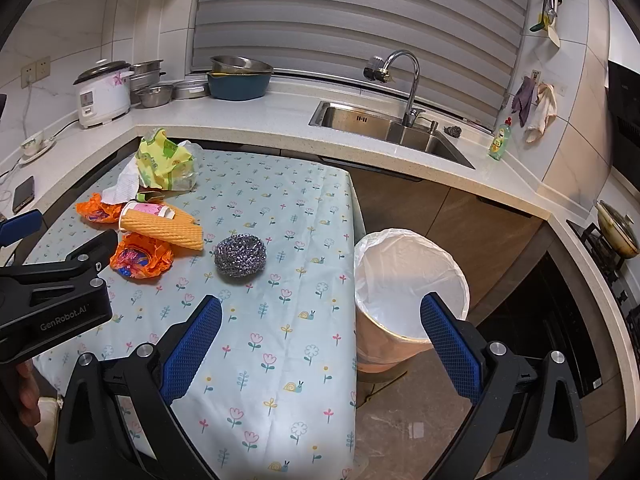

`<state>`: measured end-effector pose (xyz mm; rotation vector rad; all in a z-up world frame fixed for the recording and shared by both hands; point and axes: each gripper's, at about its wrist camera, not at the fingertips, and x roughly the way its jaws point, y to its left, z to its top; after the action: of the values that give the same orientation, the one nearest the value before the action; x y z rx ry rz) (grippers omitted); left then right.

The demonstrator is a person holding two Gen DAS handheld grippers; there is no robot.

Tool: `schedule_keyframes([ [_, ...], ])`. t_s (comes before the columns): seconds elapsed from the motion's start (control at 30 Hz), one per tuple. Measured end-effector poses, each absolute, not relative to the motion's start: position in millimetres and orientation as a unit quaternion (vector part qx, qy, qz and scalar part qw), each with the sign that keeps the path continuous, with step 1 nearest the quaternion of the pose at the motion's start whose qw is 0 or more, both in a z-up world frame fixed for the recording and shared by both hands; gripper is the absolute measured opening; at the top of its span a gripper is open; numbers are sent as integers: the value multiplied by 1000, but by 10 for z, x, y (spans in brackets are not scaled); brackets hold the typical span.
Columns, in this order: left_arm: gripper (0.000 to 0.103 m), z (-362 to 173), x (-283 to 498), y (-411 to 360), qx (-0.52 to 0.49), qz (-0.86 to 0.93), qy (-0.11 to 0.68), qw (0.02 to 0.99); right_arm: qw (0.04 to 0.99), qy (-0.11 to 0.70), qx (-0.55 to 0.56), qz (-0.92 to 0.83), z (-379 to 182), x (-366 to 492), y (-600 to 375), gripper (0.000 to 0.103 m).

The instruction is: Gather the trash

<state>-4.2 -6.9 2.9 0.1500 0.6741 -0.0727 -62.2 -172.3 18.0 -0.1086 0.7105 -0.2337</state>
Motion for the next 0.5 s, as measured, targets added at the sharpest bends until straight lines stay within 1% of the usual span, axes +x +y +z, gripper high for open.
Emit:
schedule_keyframes([
  [0.5, 96, 48, -45, -27, 71, -33, 331, 940, 930, 345, -53, -112, 203, -619, -1678, 96],
])
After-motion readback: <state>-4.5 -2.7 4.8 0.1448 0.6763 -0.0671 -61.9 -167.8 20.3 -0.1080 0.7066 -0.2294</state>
